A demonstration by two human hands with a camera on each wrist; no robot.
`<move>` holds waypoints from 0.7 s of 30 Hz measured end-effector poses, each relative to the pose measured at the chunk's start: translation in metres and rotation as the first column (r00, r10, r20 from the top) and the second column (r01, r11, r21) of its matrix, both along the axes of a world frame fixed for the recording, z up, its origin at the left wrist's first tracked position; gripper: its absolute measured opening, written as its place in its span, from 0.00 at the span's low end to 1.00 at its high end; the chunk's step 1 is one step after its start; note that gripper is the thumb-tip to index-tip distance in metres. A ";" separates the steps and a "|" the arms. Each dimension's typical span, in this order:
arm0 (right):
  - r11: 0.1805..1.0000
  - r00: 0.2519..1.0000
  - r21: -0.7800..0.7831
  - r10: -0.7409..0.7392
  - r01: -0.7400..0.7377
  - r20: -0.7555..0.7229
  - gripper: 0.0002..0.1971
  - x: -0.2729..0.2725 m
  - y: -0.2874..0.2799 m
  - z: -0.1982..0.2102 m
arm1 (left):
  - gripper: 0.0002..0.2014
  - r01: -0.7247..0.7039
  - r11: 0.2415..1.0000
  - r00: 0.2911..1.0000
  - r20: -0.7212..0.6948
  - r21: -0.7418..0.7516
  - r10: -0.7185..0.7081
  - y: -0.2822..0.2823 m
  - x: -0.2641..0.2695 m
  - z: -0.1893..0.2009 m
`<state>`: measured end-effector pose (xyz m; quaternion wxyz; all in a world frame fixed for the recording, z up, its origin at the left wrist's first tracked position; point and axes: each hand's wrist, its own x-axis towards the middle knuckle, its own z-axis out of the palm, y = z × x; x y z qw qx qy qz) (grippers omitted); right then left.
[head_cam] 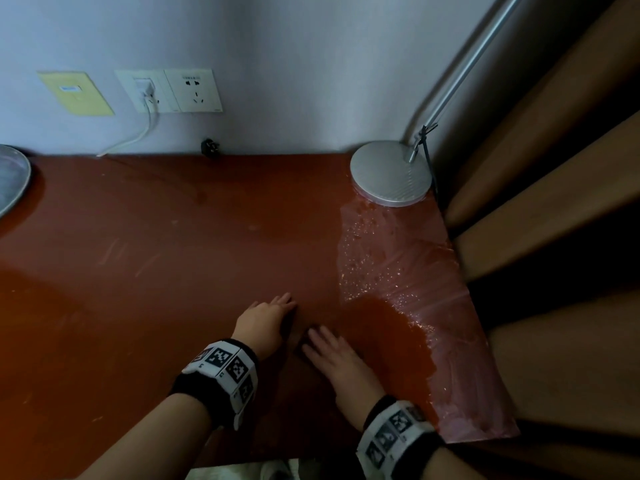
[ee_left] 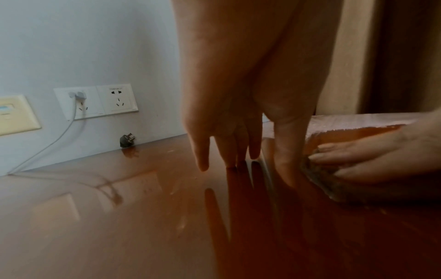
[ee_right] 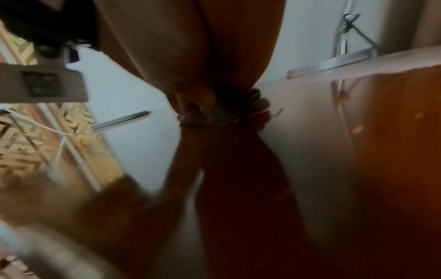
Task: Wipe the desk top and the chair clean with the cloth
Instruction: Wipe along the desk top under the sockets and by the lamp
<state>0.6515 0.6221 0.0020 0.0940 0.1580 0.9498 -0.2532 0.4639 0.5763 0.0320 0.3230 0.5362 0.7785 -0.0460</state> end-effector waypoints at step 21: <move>0.917 0.896 0.128 -0.396 0.377 0.202 0.45 -0.012 0.133 0.011 | 0.37 0.110 0.989 0.987 -0.105 -0.099 -0.120 0.029 -0.011 0.004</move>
